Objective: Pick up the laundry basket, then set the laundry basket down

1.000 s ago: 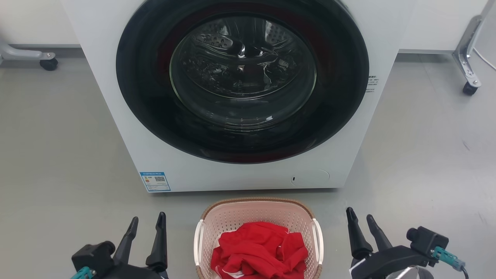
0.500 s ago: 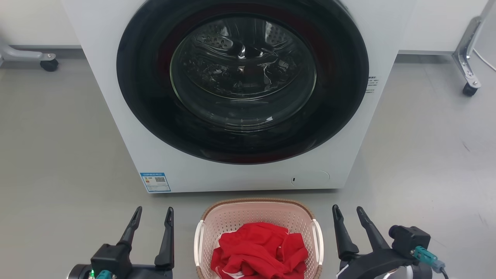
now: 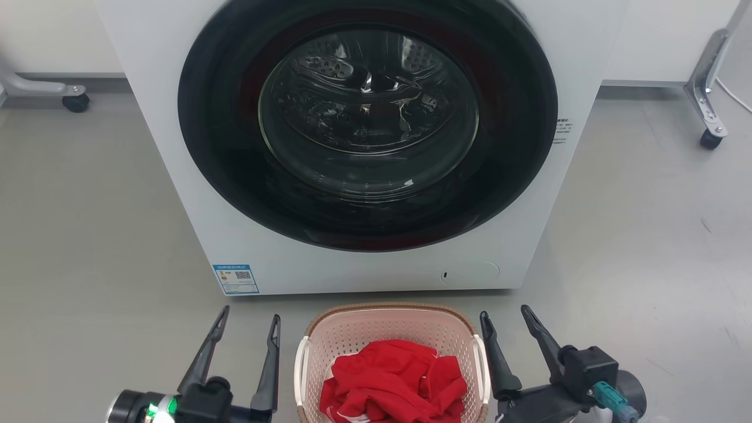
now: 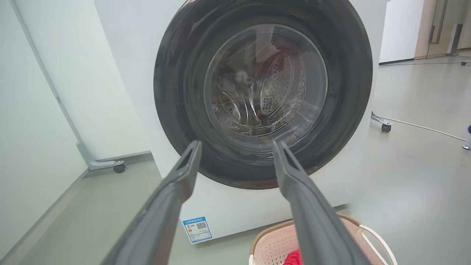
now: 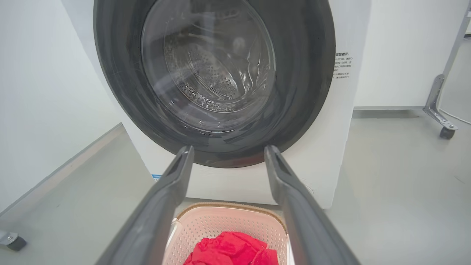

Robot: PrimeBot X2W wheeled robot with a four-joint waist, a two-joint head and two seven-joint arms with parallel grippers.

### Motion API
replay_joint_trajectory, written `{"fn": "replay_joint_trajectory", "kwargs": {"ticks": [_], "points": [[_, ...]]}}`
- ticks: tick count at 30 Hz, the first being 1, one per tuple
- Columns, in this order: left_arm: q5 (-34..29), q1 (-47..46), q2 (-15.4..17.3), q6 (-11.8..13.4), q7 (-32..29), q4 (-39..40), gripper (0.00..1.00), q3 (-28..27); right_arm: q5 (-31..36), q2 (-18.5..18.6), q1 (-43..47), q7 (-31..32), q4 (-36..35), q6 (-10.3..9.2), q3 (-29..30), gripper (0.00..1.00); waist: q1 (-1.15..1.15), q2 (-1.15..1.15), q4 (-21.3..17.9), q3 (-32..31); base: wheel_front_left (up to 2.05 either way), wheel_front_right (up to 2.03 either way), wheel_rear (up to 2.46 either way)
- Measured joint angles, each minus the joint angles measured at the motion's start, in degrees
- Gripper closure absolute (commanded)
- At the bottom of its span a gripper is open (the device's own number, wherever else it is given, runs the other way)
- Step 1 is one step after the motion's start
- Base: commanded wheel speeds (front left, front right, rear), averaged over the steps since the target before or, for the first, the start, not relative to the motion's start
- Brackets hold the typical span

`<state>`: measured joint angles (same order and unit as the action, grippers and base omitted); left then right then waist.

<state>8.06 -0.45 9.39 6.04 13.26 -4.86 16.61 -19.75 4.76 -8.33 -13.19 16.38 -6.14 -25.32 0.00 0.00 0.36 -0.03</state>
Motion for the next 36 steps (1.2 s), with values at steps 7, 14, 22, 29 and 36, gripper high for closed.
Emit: {"fn": "replay_joint_trajectory", "kwargs": {"ticks": [7, 14, 22, 29, 36], "points": [[-5.75, 1.02, 0.64, 0.64, 1.23, 1.36, 0.0, 0.69, 5.52, 0.2, -0.47, -1.1, -0.87, -1.0, -1.48, 0.0, 0.0, 0.0, -0.01, -0.3, 0.0, 0.0, 0.0], [-5.72, 1.1, 0.64, 0.87, 1.23, 1.56, 0.0, 0.47, 5.66, 0.22, -0.46, -1.1, -1.14, -1.0, -1.26, 0.0, 0.0, 0.0, -0.05, -0.49, 0.0, 0.0, 0.0], [-5.71, 2.08, 0.6, 1.01, 1.23, 1.79, 0.0, -0.04, 5.98, 0.21, -0.44, -1.1, -1.38, -0.99, -0.81, 0.0, 0.0, 0.0, -0.12, -0.45, 0.0, 0.0, 0.0], [-5.7, 2.08, 0.52, 1.02, 1.23, 2.03, 0.0, -0.57, 6.1, 0.2, -0.41, -1.1, -1.53, -0.99, -0.33, 0.0, 0.0, 0.0, -0.18, -0.36, 0.0, 0.0, 0.0], [-5.7, 2.22, 0.47, 1.02, 1.23, 2.57, 0.0, -0.88, 6.2, 0.18, -0.18, -1.1, -2.15, -0.92, 0.04, 0.0, 0.0, 0.0, -0.22, -0.05, 0.0, 0.0, 0.0]]}}
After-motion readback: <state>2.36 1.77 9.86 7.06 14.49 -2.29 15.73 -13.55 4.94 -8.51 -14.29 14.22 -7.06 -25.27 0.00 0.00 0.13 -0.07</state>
